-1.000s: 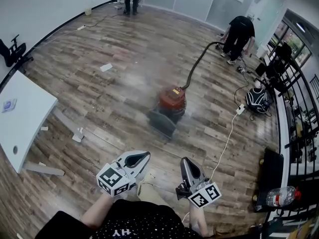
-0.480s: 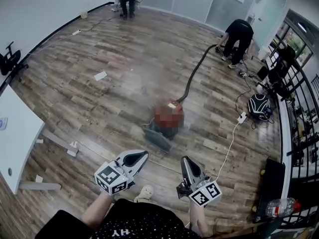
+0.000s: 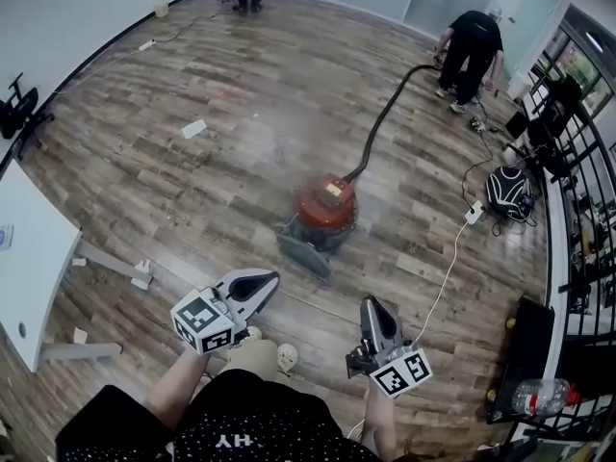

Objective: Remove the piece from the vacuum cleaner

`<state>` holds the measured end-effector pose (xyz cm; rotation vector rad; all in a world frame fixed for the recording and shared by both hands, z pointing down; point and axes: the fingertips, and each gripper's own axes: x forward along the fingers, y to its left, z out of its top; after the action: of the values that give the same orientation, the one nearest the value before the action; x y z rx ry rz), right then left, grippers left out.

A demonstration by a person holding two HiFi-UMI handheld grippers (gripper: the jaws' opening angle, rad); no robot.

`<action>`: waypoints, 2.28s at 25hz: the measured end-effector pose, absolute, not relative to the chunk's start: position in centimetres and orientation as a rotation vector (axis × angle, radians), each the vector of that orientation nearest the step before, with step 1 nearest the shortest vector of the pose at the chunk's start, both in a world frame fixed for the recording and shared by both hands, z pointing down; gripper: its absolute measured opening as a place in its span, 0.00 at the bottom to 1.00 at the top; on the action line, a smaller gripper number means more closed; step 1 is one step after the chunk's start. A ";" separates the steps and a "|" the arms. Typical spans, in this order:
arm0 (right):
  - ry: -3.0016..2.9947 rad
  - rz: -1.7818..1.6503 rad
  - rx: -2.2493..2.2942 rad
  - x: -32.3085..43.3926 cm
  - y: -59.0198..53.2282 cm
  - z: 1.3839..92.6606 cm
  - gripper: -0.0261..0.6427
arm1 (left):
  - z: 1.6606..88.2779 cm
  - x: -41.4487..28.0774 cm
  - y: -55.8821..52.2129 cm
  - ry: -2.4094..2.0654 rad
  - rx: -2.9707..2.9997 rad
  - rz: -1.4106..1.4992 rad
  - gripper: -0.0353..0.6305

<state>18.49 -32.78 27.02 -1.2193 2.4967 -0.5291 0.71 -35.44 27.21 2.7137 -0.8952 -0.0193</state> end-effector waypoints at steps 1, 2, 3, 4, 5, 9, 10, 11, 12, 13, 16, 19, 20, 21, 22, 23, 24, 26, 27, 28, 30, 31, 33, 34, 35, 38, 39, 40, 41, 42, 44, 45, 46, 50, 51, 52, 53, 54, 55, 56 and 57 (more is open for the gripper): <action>2.487 -0.534 -1.228 18.7 -32.9 27.2 0.05 | 27.2 0.8 -35.7 -0.878 2.715 -0.012 0.05; 2.477 -0.535 -1.236 18.9 -33.0 27.2 0.05 | 27.3 0.9 -36.0 -0.857 2.715 -0.004 0.05; 2.469 -0.534 -1.243 18.9 -33.2 27.3 0.05 | 27.5 1.1 -36.3 -0.834 2.716 0.005 0.05; 2.465 -0.530 -1.249 19.0 -33.5 27.4 0.05 | 27.7 1.4 -36.8 -0.812 2.718 0.014 0.05; 2.464 -0.528 -1.258 19.0 -33.9 27.6 0.05 | 28.0 1.7 -37.3 -0.790 2.719 0.023 0.05; 2.466 -0.537 -1.348 19.1 -35.6 29.0 0.05 | 29.7 3.0 -39.7 -0.698 2.702 0.034 0.05; 2.461 -0.537 -1.367 19.0 -36.2 29.3 0.05 | 30.1 3.2 -40.4 -0.681 2.698 0.031 0.05; 2.458 -0.539 -1.378 19.0 -36.9 29.7 0.05 | 30.5 3.3 -41.3 -0.672 2.694 0.030 0.05; 2.459 -0.541 -1.383 18.9 -37.6 30.1 0.05 | 31.0 3.4 -42.1 -0.667 2.691 0.030 0.05; 2.464 -0.544 -1.386 18.9 -38.3 30.5 0.05 | 31.6 3.5 -42.8 -0.664 2.687 0.031 0.05; 2.488 -0.544 -1.382 18.8 -40.0 32.0 0.05 | 33.8 3.9 -44.7 -0.654 2.676 0.032 0.05; 2.511 -0.540 -1.367 18.5 -41.7 33.9 0.05 | 36.4 4.0 -46.4 -0.659 2.666 0.030 0.05; 2.515 -0.542 -1.367 18.5 -42.1 34.6 0.05 | 37.3 4.0 -46.9 -0.660 2.664 0.035 0.05; 2.518 -0.545 -1.370 18.5 -42.5 35.4 0.05 | 38.2 4.1 -47.3 -0.656 2.663 0.041 0.05; 2.520 -0.548 -1.376 18.6 -42.8 36.2 0.05 | 39.2 4.2 -47.6 -0.649 2.665 0.050 0.05; 2.522 -0.550 -1.383 18.6 -43.1 37.1 0.05 | 40.1 4.4 -47.9 -0.640 2.670 0.059 0.05; 2.525 -0.551 -1.390 18.7 -43.4 37.9 0.05 | 41.0 4.5 -48.3 -0.633 2.677 0.072 0.05; 2.528 -0.557 -1.402 18.7 -43.9 39.8 0.05 | 42.7 4.7 -49.0 -0.623 2.695 0.100 0.05; 2.522 -0.566 -1.404 18.6 -44.2 40.8 0.05 | 43.5 4.8 -49.3 -0.618 2.705 0.111 0.05; 2.510 -0.579 -1.400 18.5 -44.5 41.7 0.05 | 44.4 4.7 -49.6 -0.613 2.713 0.118 0.05; 2.486 -0.602 -1.379 18.1 -45.2 43.7 0.05 | 46.0 4.5 -50.2 -0.601 2.723 0.121 0.05; 2.486 -0.608 -1.367 17.8 -45.5 44.8 0.05 | 47.0 4.4 -50.4 -0.597 2.727 0.121 0.05; 2.504 -0.607 -1.346 17.3 -46.1 47.1 0.05 | 49.2 4.4 -50.8 -0.595 2.731 0.118 0.05; 2.509 -0.603 -1.335 17.2 -46.5 48.4 0.05 | 50.4 4.4 -51.0 -0.596 2.732 0.117 0.05; 2.505 -0.603 -1.321 17.1 -46.9 49.7 0.05 | 51.7 4.4 -51.2 -0.598 2.731 0.116 0.05; 2.468 -0.629 -1.268 16.8 -47.4 53.4 0.05 | 55.8 4.4 -51.3 -0.611 2.717 0.121 0.05; 2.466 -0.635 -1.254 16.7 -47.5 54.7 0.05 | 57.2 4.4 -51.2 -0.617 2.713 0.125 0.05; 2.472 -0.637 -1.245 16.6 -47.6 56.1 0.05 | 58.6 4.3 -51.2 -0.624 2.710 0.127 0.05; 2.483 -0.636 -1.237 16.5 -47.9 57.4 0.05 | 59.9 4.3 -51.4 -0.631 2.707 0.125 0.05; 2.495 -0.632 -1.229 16.4 -48.2 58.7 0.05 | 61.2 4.2 -51.7 -0.640 2.704 0.119 0.05; 2.514 -0.619 -1.210 16.5 -48.8 61.2 0.05 | 63.6 4.2 -52.3 -0.655 2.702 0.101 0.05; 2.518 -0.608 -1.202 16.7 -49.2 62.3 0.05 | 64.8 4.2 -52.7 -0.664 2.704 0.094 0.05; 2.520 -0.594 -1.194 17.0 -49.7 63.3 0.05 | 66.0 4.2 -53.1 -0.675 2.708 0.088 0.05; 2.504 -0.492 -1.178 18.8 -51.5 66.5 0.05 | 70.1 4.0 -54.9 -0.732 2.729 0.050 0.05; 2.502 -0.463 -1.175 19.2 -51.6 67.2 0.05 | 71.0 3.7 -55.1 -0.755 2.735 0.040 0.05; 2.504 -0.433 -1.171 19.7 -51.6 67.9 0.05 | 71.9 3.4 -55.4 -0.784 2.744 0.034 0.05; 2.512 -0.403 -1.165 20.1 -51.6 68.6 0.05 | 72.7 3.1 -55.8 -0.818 2.756 0.030 0.06; 2.525 -0.378 -1.153 20.5 -51.7 69.5 0.06 | 73.5 2.8 -56.2 -0.853 2.771 0.029 0.06; 2.541 -0.362 -1.137 20.7 -51.8 70.4 0.07 | 74.2 2.5 -56.6 -0.887 2.784 0.026 0.06; 2.557 -0.351 -1.122 20.8 -51.8 71.3 0.13 | 74.9 2.2 -56.9 -0.920 2.792 0.021 0.11; 2.572 -0.340 -1.114 20.9 -51.7 72.2 0.19 | 75.5 1.9 -57.1 -0.953 2.797 0.016 0.21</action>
<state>20.87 -51.68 72.23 -1.1141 2.5716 -0.3396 1.86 -57.08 75.51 2.7968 -0.9535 0.0165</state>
